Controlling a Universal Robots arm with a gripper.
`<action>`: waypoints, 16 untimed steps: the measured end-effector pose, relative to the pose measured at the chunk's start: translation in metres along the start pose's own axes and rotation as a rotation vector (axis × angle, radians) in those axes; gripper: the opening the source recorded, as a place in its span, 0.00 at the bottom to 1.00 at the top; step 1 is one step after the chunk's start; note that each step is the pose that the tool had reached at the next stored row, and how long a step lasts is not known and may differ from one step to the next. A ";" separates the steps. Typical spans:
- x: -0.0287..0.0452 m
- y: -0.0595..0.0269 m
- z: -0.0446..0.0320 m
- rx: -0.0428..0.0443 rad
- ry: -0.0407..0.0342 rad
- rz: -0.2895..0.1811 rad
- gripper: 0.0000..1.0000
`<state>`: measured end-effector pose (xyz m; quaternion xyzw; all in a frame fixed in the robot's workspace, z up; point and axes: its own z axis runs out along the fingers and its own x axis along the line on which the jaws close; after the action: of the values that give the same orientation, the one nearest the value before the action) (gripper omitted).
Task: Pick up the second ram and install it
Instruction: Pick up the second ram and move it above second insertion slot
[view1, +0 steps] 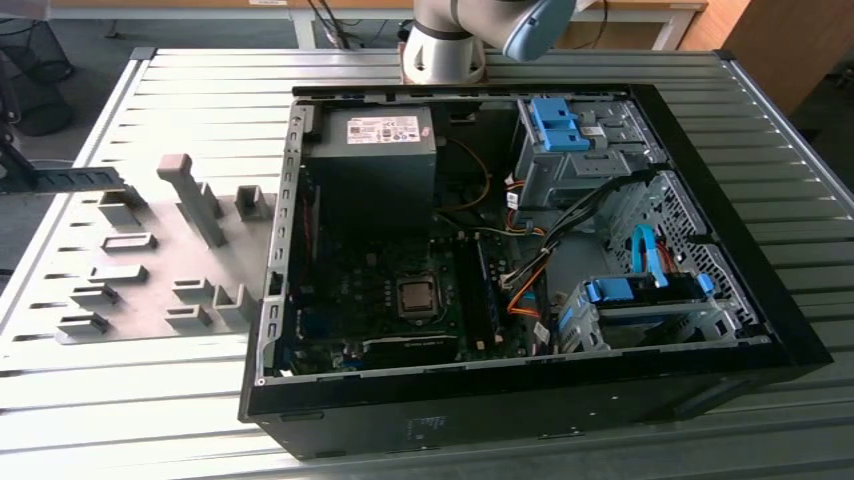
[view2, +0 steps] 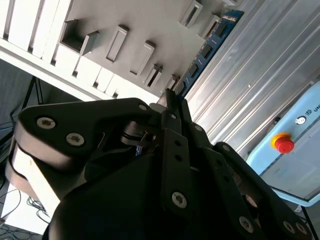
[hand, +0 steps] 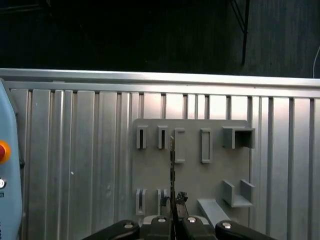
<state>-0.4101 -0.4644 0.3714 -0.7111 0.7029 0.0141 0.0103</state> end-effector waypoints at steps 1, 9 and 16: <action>-0.0001 0.0000 -0.0012 -0.0003 0.0003 0.000 0.14; -0.0006 0.0001 -0.0149 -0.0002 0.0003 0.000 0.14; -0.0013 0.0002 -0.0356 -0.0001 0.0002 0.000 0.14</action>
<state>-0.4102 -0.4644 0.4070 -0.7110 0.7030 0.0141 0.0102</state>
